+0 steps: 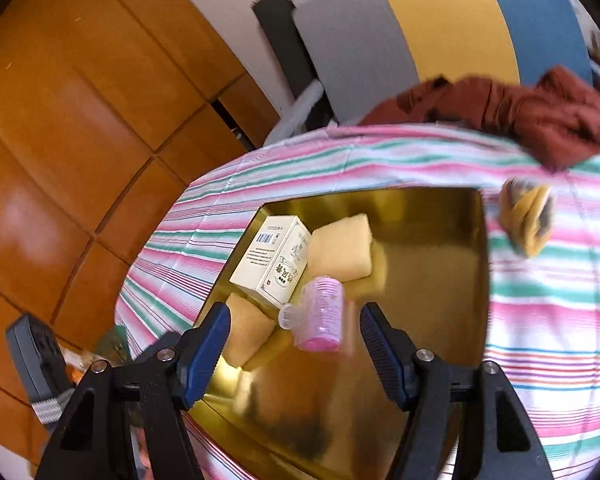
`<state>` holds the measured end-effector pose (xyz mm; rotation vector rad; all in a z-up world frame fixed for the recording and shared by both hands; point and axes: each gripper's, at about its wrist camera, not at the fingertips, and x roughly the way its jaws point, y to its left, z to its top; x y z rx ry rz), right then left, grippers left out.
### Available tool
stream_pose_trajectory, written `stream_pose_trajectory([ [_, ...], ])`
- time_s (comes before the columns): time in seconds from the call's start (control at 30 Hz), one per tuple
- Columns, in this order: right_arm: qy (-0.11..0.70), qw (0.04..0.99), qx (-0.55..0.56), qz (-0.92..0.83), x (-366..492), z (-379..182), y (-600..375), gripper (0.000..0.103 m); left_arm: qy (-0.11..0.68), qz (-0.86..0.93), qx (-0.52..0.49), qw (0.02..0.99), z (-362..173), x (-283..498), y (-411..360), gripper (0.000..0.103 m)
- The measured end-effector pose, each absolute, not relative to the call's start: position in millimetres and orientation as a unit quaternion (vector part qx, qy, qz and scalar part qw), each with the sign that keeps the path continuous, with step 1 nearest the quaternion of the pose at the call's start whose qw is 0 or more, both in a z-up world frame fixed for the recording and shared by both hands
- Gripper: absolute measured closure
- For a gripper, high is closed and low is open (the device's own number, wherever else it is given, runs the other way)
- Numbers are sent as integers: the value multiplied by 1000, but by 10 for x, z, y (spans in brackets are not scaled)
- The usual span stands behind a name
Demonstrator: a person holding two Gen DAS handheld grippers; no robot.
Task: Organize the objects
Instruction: 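Place the sponge and hair roller into the gold tray, opening both tools, then grasp the purple snack bag with the right tool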
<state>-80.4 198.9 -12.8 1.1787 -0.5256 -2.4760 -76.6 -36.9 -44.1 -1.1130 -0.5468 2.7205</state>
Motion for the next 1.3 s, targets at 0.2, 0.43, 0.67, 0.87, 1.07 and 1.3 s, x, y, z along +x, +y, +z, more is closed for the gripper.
stream_pose_trajectory([
  [0.2,-140,159,387,-898,-537,-6,2095,35,-166,913,-361,98,-377,-606,-149,0],
  [0.43,-133,128,382,-906,-266,-29,2408,35,-150,911,-362,126,-352,-438,171,0],
  [0.67,-147,85,384,-908,11,-141,2882,35,-112,910,-361,173,-295,-252,597,0],
  [0.87,-157,48,389,-907,297,-281,3342,35,-83,903,-366,210,-272,-112,924,0],
  [1.07,-144,0,396,-907,630,-456,3838,35,-52,894,-367,252,-253,28,1280,0],
  [1.3,-165,-75,411,-893,1018,-742,4534,35,-21,875,-381,299,-302,169,1676,0],
])
